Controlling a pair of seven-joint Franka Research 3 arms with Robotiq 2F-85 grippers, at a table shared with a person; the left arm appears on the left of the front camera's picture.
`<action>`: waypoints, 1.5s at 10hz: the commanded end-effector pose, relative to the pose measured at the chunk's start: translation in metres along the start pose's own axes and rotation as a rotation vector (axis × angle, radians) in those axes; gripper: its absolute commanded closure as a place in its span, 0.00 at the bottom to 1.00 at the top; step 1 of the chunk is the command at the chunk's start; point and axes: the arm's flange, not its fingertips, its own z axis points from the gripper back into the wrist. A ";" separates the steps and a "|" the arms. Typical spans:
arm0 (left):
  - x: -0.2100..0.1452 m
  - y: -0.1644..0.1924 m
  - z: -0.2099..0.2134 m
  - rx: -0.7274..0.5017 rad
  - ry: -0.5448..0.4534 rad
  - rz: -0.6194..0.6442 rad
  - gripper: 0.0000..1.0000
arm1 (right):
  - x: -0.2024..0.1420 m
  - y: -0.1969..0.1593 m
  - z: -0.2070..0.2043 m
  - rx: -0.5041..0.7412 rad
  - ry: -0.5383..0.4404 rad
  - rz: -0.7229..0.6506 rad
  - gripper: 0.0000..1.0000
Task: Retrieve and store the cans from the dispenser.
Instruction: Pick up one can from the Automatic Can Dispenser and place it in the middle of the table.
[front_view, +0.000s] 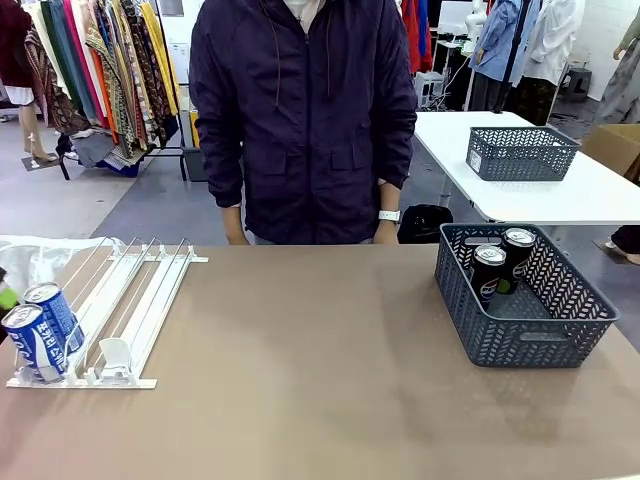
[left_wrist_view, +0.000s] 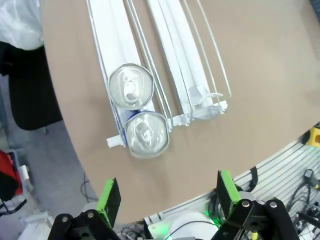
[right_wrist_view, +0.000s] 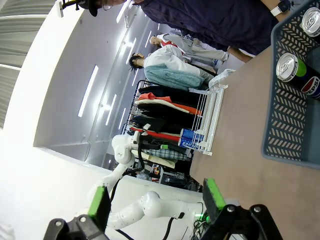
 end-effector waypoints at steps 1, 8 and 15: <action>0.019 0.008 -0.037 0.046 0.079 0.038 0.00 | 0.000 0.002 0.001 0.006 0.006 0.007 0.00; 0.024 0.013 -0.106 0.174 0.129 0.064 0.00 | 0.000 0.002 0.001 0.006 0.006 0.007 0.00; 0.019 0.008 -0.105 0.165 0.170 0.037 0.97 | 0.000 0.002 0.001 0.006 0.006 0.007 0.00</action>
